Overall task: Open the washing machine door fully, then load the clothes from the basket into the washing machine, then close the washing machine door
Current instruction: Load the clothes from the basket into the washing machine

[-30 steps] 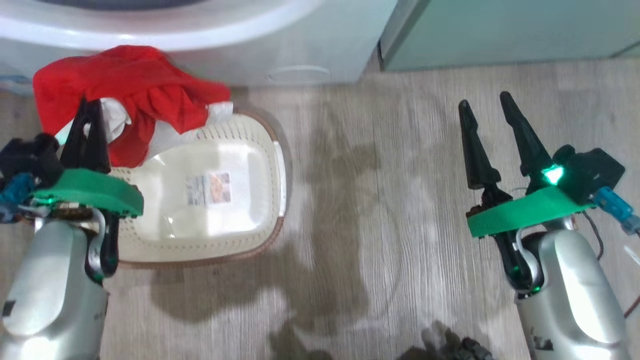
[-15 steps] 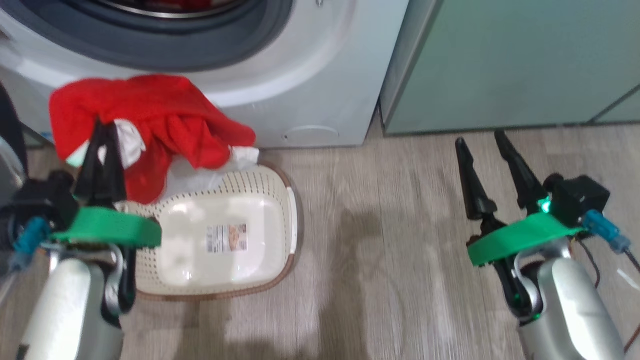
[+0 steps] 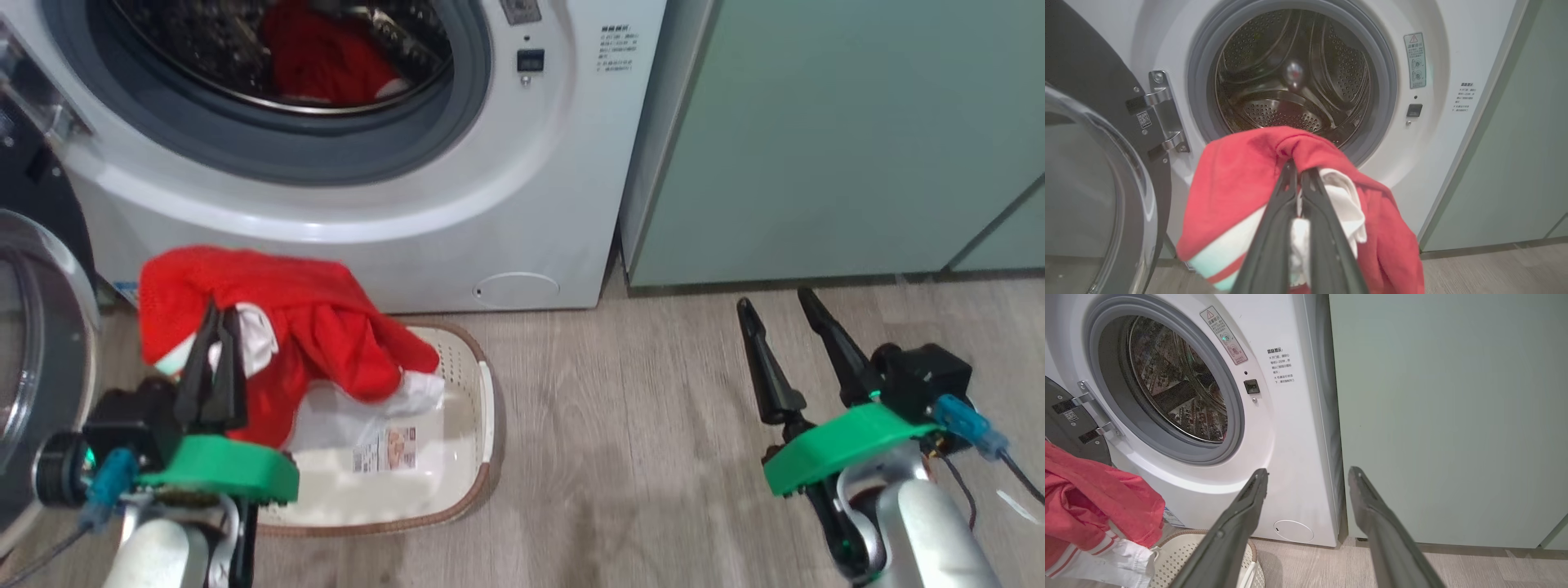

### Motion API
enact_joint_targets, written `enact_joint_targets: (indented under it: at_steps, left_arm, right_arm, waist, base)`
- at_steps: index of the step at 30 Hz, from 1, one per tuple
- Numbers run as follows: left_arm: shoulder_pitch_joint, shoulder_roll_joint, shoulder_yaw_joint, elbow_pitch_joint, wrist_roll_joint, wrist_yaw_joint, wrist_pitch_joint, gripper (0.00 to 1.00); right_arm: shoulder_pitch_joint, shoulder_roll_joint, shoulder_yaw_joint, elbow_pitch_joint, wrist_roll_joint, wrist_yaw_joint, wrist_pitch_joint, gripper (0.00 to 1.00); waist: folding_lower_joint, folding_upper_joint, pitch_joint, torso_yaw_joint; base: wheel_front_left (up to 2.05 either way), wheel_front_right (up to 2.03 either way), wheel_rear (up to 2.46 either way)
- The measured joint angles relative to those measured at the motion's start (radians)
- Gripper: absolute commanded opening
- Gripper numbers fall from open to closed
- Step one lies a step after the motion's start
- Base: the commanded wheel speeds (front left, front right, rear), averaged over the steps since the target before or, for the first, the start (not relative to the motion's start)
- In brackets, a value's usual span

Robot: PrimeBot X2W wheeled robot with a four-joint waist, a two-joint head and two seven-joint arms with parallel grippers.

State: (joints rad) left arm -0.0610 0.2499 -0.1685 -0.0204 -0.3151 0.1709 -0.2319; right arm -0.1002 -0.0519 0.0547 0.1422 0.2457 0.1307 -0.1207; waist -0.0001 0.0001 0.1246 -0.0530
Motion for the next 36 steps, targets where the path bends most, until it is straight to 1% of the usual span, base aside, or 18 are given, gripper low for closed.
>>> enact_joint_targets:
  at_steps: [6, 14, 28, 36]
  left_arm:
    - [0.04, 0.0, -0.006, -0.016, 0.0, 0.009, 0.012, 0.0]
    - [0.048, 0.002, -0.01, -0.026, 0.0, 0.018, 0.028, 0.0]
    - [0.047, 0.011, -0.019, -0.027, 0.0, 0.019, 0.037, 0.0]
    - [0.028, 0.017, -0.018, -0.01, -0.003, 0.017, 0.039, 0.0]
  right_arm:
    - [0.037, 0.0, -0.008, -0.021, 0.0, 0.0, 0.016, 1.0]
    - [0.051, 0.0, -0.01, -0.037, 0.0, 0.0, 0.026, 1.0]
    - [0.049, 0.0, -0.009, -0.045, 0.0, 0.0, 0.024, 1.0]
    - [0.032, 0.001, 0.002, -0.073, 0.0, 0.0, 0.023, 1.0]
  waist:
    - [0.0, 0.0, -0.038, 0.002]
    - [0.0001, 0.0, -0.046, 0.005]
    - [0.0001, 0.0, -0.022, 0.004]
    - [0.0001, 0.0, 0.014, -0.009]
  base:
    - [0.0, 0.0, 0.0]
    - [0.0, 0.0, 0.0]
    - [0.0, 0.0, 0.0]
    - [0.0, 0.0, 0.0]
